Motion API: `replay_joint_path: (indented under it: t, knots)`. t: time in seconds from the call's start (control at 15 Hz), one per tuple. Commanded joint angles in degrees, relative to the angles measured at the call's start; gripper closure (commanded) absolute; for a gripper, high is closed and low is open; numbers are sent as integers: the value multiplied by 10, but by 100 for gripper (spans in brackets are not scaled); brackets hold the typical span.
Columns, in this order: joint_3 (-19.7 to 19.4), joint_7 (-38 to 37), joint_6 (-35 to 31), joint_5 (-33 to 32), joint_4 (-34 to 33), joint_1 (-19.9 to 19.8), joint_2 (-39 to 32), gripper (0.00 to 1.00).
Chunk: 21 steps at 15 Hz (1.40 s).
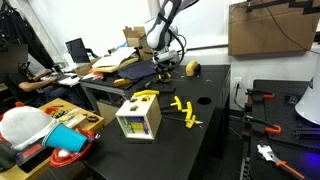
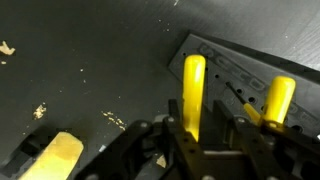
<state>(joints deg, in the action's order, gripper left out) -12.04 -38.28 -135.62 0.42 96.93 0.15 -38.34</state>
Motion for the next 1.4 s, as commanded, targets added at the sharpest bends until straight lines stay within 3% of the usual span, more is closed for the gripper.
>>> replay_joint_path:
  t: [0.0, 0.2, 0.27, 1.13, 1.33]
  knots:
    - [-7, -28, -38, 3, 58, 10, 26, 28]
    - [-11, -40, -52, 0, 85, 16, 39, 5]
    - [-11, -44, -55, 1, 94, 17, 44, 1]
    - [19, -29, -133, 34, 198, 23, 126, 0]
    - [32, -1, -116, 42, 208, 12, 147, 0]
